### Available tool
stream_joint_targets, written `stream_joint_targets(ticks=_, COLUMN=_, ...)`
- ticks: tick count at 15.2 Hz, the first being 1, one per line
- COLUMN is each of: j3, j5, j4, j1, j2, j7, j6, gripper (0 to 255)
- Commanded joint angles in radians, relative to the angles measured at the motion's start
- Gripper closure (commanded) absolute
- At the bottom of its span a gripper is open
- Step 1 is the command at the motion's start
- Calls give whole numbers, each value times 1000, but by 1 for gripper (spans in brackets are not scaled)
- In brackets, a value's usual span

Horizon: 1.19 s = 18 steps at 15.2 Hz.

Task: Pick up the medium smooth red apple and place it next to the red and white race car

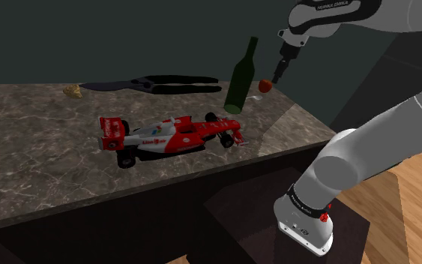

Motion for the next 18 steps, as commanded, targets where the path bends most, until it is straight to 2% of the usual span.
stream_joint_targets(ticks=1, j3=-47, j5=25, j4=35, j1=8, j2=67, j7=-72, j6=35, gripper=0)
stream_joint_targets(ticks=5, j3=-137, j5=123, j4=134, j1=21, j2=231, j7=-234, j6=87, gripper=0)
stream_joint_targets(ticks=9, j3=-195, j5=273, j4=260, j1=1, j2=424, j7=-415, j6=110, gripper=0)
stream_joint_targets(ticks=12, j3=-196, j5=394, j4=374, j1=-56, j2=574, j7=-542, j6=101, gripper=0)
stream_joint_targets(ticks=15, j3=-171, j5=496, j4=507, j1=-137, j2=717, j7=-644, j6=74, gripper=0)
stream_joint_targets(ticks=17, j3=-152, j5=539, j4=583, j1=-184, j2=789, j7=-685, j6=55, gripper=0)
stream_joint_targets(ticks=18, j3=-148, j5=542, j4=576, j1=-185, j2=794, j7=-687, j6=66, gripper=0)
